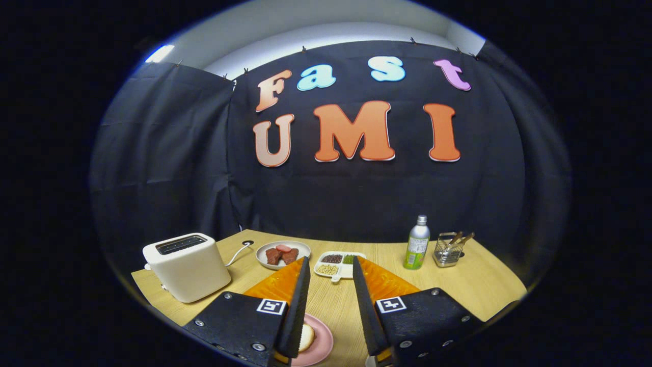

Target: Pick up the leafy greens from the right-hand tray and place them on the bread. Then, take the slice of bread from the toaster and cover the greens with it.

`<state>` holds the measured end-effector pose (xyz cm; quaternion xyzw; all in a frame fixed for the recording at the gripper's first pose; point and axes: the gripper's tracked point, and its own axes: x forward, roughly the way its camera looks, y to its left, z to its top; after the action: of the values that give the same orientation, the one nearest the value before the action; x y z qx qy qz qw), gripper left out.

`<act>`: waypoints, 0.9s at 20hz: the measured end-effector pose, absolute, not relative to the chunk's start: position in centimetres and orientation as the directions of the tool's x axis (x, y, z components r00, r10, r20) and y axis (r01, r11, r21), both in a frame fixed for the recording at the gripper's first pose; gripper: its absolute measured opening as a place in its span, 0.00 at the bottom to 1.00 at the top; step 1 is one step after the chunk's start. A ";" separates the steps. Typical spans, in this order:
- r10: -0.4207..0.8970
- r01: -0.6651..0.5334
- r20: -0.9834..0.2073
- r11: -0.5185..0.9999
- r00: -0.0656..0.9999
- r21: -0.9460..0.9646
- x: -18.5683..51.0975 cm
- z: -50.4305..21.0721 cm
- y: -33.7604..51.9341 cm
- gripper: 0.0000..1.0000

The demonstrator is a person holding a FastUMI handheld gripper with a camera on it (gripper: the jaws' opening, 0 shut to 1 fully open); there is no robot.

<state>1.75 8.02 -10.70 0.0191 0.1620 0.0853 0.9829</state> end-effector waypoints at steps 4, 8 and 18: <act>0.159 -0.153 -0.228 0.987 0.961 0.043 2.4 -7.0 8.6 0.59; 0.131 -0.132 -0.142 0.991 0.981 0.004 2.5 -4.3 8.5 0.71; 0.064 -0.064 -0.040 0.998 0.997 -0.007 2.3 -1.1 7.1 0.89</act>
<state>2.31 7.14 -1.07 -0.0041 0.0201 0.0319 0.9993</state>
